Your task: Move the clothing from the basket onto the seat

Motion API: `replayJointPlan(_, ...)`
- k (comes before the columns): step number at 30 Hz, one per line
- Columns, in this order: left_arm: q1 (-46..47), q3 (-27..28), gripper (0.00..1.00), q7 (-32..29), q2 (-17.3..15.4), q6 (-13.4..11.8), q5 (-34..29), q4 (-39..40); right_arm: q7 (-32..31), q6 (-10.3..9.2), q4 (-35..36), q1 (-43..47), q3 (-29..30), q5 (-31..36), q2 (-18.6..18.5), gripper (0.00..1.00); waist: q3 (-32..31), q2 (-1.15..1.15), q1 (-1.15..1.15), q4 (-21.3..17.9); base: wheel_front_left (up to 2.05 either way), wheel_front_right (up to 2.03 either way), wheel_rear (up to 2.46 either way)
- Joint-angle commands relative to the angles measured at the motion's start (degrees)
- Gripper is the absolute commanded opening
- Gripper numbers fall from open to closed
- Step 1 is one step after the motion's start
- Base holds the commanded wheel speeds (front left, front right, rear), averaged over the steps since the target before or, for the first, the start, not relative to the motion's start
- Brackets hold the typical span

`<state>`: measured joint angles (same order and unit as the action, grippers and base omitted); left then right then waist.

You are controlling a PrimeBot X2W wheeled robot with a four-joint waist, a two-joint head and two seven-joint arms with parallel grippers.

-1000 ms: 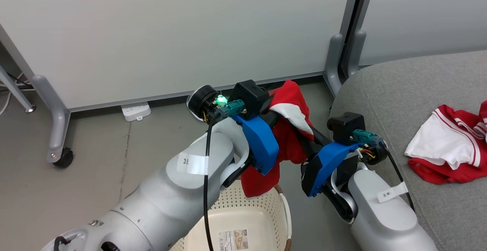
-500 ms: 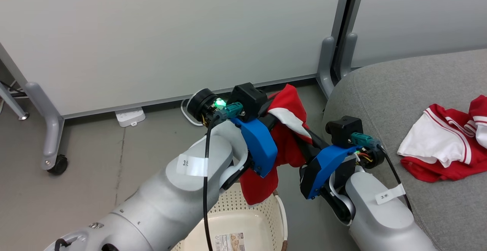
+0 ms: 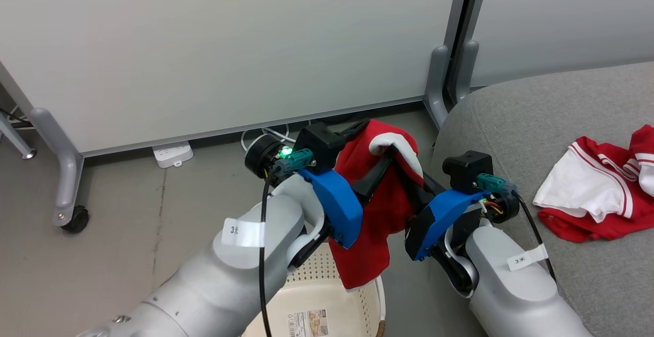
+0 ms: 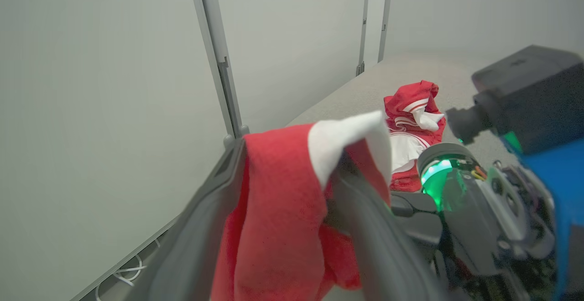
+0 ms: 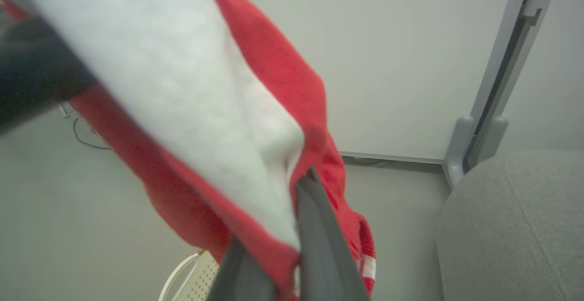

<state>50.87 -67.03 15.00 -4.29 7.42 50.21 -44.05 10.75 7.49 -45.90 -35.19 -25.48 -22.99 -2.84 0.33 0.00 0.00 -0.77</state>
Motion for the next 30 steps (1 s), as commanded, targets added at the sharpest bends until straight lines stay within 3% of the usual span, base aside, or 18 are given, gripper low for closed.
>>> replayJointPlan(1,-1.40,0.89,1.00,0.27,-0.72,0.07,-0.65,0.44,0.49,0.01,-0.01,-0.94,0.15,-0.30,-0.09,0.00,0.10,0.00,0.00,-0.03,0.00,0.00,0.00)
replayJointPlan(16,-21.56,20.95,1.00,0.22,-7.55,0.07,-16.27,15.67,1.21,0.01,1.13,-0.96,3.84,1.69,-0.09,0.00,2.39,0.00,0.00,1.03,0.00,0.00,0.00)
replayJointPlan(23,-30.54,30.27,1.00,0.22,-8.13,0.07,-22.56,20.20,0.75,0.01,1.70,0.62,5.36,2.37,-0.09,0.00,2.75,0.00,0.00,1.73,0.00,0.00,0.00)
replayJointPlan(30,-35.58,35.04,1.00,0.23,-7.12,0.07,-25.25,21.81,0.32,0.01,2.39,1.54,7.18,3.46,-0.09,0.00,2.68,0.00,0.00,2.39,0.00,0.00,0.00)
